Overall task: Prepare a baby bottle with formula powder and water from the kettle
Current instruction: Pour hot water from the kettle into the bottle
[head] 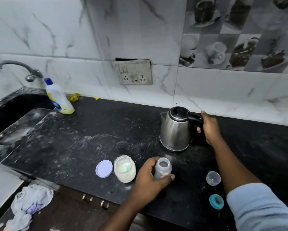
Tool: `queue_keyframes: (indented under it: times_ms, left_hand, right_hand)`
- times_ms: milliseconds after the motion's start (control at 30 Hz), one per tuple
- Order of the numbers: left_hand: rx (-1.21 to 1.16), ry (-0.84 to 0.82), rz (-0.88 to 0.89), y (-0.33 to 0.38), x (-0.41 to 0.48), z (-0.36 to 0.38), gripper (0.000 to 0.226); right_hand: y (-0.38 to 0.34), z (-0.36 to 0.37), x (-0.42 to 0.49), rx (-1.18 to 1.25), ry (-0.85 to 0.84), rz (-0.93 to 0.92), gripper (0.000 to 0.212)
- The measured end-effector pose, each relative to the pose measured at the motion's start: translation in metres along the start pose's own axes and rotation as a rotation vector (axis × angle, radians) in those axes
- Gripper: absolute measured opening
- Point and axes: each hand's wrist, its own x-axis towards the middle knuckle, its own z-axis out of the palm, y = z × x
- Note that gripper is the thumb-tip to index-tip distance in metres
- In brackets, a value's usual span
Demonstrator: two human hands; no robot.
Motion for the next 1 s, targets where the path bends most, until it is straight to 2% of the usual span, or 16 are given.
queue_keyframes:
  times_ms: [100,167,233,467,600,1000]
  left_hand:
    - [0.009,0.006,0.006,0.001,-0.005,-0.003,0.05]
    - [-0.018,0.023,0.037,0.006,-0.01,-0.006,0.053]
    - [-0.042,0.04,0.063,0.015,-0.01,-0.014,0.056]
    - [-0.083,0.03,0.115,0.056,0.01,-0.036,0.053]
    - [-0.072,0.013,0.124,0.077,0.032,-0.037,0.049]
    - [0.059,-0.183,0.121,0.099,0.076,-0.003,0.045]
  right_hand:
    - [-0.001,0.009,-0.006,0.058,0.102,0.027,0.034]
    - [-0.005,0.008,-0.012,0.108,0.206,0.035,0.031]
    - [-0.017,0.001,-0.018,0.115,0.23,0.021,0.03]
    - [-0.108,-0.052,-0.037,-0.037,0.235,-0.21,0.036]
    - [-0.151,-0.084,-0.059,-0.032,0.238,-0.283,0.039]
    - [-0.185,-0.127,-0.124,-0.365,0.3,-0.441,0.064]
